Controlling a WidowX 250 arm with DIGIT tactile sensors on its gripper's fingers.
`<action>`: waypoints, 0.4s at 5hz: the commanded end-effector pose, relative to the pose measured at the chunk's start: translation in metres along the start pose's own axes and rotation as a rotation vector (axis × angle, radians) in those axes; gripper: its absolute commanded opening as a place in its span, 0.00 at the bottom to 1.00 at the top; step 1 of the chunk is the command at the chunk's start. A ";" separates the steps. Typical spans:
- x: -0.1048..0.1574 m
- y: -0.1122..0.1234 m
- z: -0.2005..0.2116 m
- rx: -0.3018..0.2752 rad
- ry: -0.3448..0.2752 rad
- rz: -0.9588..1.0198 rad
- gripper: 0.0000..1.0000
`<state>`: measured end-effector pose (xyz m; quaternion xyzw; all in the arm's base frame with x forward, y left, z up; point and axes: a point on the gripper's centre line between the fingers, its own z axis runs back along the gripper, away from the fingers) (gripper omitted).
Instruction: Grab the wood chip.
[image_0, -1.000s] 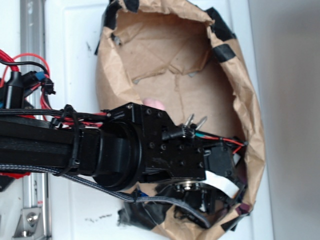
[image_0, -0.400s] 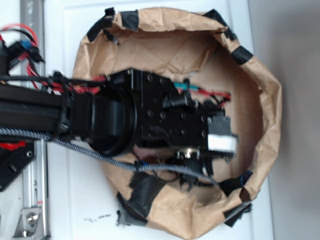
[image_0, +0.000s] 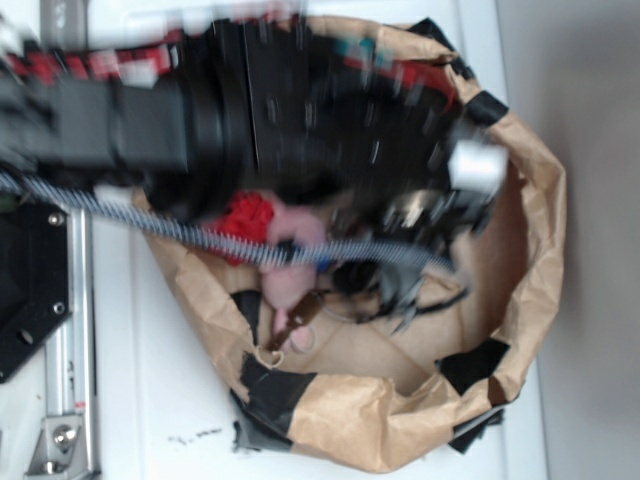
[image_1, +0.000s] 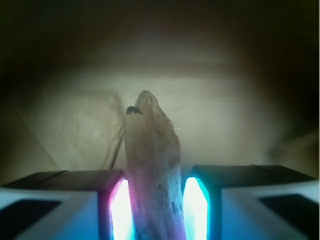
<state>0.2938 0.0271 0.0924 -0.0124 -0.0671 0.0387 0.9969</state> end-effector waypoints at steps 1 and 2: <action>0.001 -0.019 0.066 0.027 0.123 0.142 0.00; -0.007 -0.024 0.067 0.051 0.095 0.107 0.00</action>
